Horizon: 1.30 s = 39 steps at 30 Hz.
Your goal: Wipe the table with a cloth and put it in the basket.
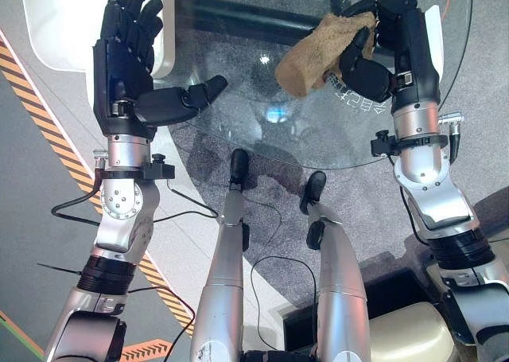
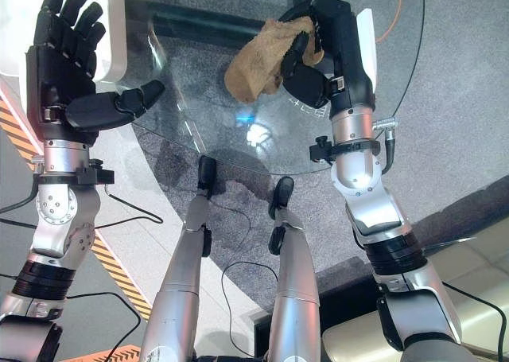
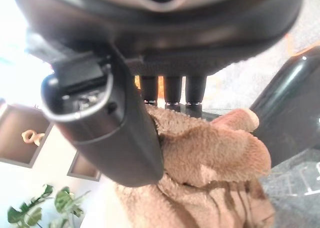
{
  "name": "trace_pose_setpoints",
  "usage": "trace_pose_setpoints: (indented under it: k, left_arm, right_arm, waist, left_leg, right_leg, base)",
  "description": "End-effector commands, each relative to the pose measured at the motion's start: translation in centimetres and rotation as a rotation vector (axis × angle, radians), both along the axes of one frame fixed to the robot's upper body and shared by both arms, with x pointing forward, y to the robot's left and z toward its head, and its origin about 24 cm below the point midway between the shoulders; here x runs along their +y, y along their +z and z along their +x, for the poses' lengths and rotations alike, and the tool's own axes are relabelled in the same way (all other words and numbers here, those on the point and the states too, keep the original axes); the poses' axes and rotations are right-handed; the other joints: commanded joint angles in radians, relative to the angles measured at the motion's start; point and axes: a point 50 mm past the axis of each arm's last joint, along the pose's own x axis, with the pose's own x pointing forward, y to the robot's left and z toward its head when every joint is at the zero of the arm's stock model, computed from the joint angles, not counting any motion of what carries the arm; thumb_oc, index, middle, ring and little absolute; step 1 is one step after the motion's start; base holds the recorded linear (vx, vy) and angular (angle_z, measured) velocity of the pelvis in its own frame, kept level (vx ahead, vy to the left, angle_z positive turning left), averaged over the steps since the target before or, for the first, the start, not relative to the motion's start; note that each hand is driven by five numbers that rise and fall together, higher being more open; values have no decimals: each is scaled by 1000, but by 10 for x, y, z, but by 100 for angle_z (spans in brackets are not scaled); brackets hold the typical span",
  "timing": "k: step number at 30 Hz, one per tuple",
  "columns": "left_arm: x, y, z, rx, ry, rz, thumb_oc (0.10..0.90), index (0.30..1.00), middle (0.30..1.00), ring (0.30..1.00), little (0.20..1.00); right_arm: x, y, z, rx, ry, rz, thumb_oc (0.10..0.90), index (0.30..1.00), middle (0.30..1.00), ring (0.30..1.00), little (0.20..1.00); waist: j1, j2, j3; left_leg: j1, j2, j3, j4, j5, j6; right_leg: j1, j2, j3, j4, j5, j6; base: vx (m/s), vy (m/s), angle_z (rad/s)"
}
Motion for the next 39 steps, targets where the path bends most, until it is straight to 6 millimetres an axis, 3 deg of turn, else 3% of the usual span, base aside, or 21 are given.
trace_pose_setpoints:
  k: [1, 12, 27, 39]
  left_arm:
    - [-17, 40, -19, -240, -95, 8, 800, 900, 900, 900, 900]
    - [-35, 42, -13, -200, -183, 77, 800, 900, 900, 900, 900]
    - [-61, 36, 1, -92, -327, 35, 800, 900, 900, 900, 900]
    - [-79, 42, 5, -68, -380, 34, 800, 900, 900, 900, 900]
  right_arm:
    - [22, 69, -64, -459, 262, 51, 100, 300, 300, 300, 200]
    - [34, 84, -76, -517, 353, 48, 100, 300, 300, 300, 200]
    - [50, 100, -85, -573, 436, 50, 100, 300, 300, 300, 200]
    - [64, 106, -90, -571, 521, 27, 100, 300, 300, 300, 200]
  waist:
    - [-18, 11, -22]
    - [-22, 3, -22]
    - [-28, -10, -22]
    - [-34, -16, -22]
  left_leg:
    - [60, -83, 104, 96, -127, 90]
    - [71, -79, 109, 91, -123, 91]
    - [110, -80, 114, 90, -128, 92]
    - [123, -82, 119, 85, -126, 92]
  right_leg:
    - [97, 90, 1, -203, 156, 26]
    - [108, 89, -1, -209, 163, 25]
    - [148, 91, -3, -224, 166, 25]
    - [162, 93, 1, -237, 169, 25]
  base:
    - [0, 0, 0]
    - [0, 0, 0]
    - [0, 0, 0]
    - [0, 0, 0]
